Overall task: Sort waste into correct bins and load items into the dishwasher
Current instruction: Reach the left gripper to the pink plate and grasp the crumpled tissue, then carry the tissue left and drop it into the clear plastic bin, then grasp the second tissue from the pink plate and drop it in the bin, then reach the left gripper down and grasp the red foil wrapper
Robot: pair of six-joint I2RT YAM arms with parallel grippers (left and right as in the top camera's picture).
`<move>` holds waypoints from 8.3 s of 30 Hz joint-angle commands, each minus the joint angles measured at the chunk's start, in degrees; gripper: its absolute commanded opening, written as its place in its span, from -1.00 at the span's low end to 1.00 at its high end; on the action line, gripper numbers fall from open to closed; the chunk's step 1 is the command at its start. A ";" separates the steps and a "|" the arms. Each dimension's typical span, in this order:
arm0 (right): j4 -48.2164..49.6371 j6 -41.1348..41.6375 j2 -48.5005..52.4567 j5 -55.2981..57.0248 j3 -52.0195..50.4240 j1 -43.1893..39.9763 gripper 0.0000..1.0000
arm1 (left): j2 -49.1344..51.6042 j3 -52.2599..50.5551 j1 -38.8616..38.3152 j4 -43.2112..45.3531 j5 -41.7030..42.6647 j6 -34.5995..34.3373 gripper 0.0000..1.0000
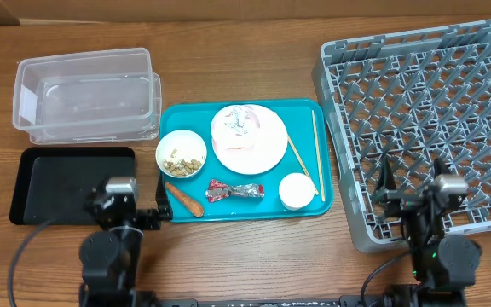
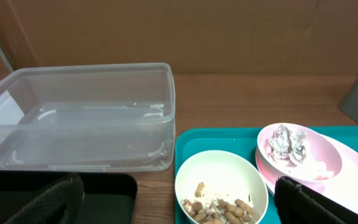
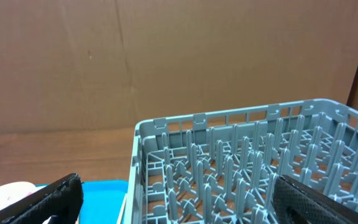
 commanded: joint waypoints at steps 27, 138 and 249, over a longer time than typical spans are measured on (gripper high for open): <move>-54.64 -0.20 44.17 -8.17 54.53 -0.37 1.00 | 36.54 52.87 -0.39 -33.48 8.83 -6.34 1.00; -55.82 -0.22 44.37 -6.64 54.55 -0.37 1.00 | 85.74 81.74 -5.75 -41.57 -11.32 -15.39 -0.92; -57.44 -0.22 44.37 -6.64 54.55 -0.37 1.00 | 102.09 103.49 11.15 -61.90 -3.43 -16.70 0.12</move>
